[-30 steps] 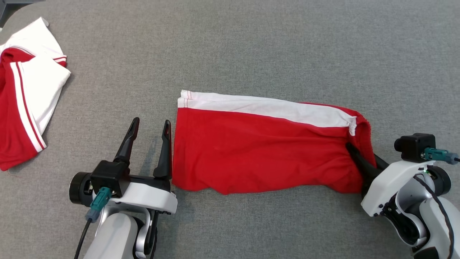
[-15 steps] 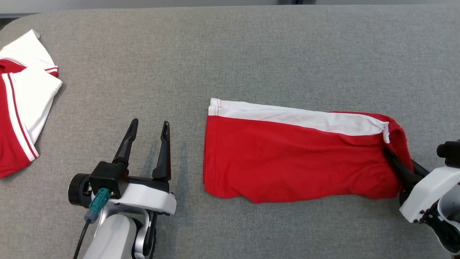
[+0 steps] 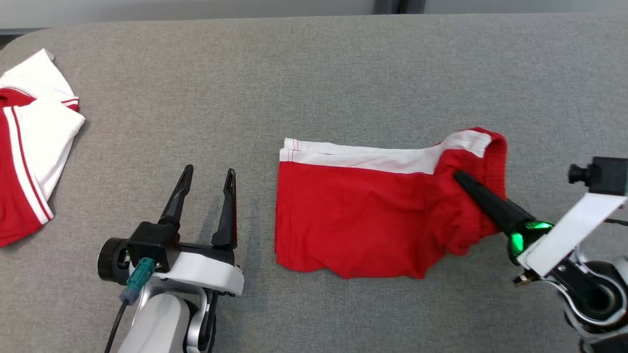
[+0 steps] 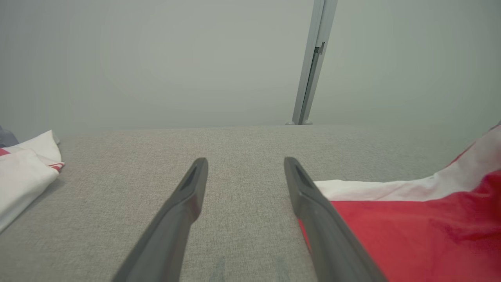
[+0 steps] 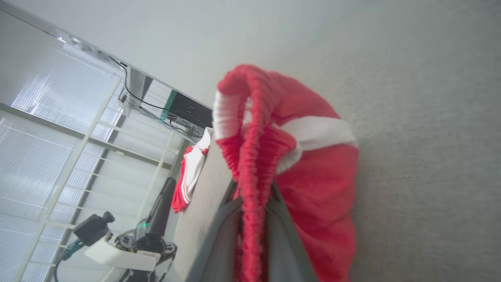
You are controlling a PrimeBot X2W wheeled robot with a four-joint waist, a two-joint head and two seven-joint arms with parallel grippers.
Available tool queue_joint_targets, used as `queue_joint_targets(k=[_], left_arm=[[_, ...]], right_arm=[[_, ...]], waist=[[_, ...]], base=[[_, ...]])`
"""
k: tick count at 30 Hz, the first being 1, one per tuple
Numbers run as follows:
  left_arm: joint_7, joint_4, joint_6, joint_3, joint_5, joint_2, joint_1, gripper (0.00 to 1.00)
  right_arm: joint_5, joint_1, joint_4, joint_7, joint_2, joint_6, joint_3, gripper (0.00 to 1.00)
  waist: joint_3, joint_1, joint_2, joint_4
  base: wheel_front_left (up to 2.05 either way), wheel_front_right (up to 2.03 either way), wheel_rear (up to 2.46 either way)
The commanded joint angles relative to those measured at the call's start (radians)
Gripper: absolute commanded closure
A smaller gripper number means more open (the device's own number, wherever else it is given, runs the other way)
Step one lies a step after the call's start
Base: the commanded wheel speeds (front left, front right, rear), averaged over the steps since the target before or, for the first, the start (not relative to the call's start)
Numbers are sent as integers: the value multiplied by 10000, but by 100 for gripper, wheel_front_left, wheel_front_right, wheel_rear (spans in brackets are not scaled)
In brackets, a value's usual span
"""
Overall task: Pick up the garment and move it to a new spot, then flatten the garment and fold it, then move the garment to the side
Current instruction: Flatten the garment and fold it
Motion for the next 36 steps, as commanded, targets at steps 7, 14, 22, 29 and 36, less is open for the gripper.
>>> queue_joint_targets(k=[7,14,22,29,36], left_arm=[[-45,56,-127,-174,56,-96,-201,0],[-46,39,-180,-195,18,-213,-254,0],[-46,35,-195,-216,17,-328,-258,0],[-46,75,-219,-232,62,-394,-295,0],[-46,79,-229,-147,115,-430,-252,0]], right_arm=[[916,-1168,795,492,1397,17,907,100],[472,-2112,2226,277,2068,18,1735,100],[91,-3069,3941,-224,2734,18,2541,100],[70,-3573,4580,-815,2977,18,3095,0],[-370,-3860,4028,-1751,2705,18,3851,0]], waist=[[57,0,-1,539],[189,0,-1,1093],[315,0,-1,1355],[347,0,-1,1414],[309,0,-1,1277]], base=[[0,0,0],[0,0,0],[0,0,0],[0,0,0],[0,0,0]])
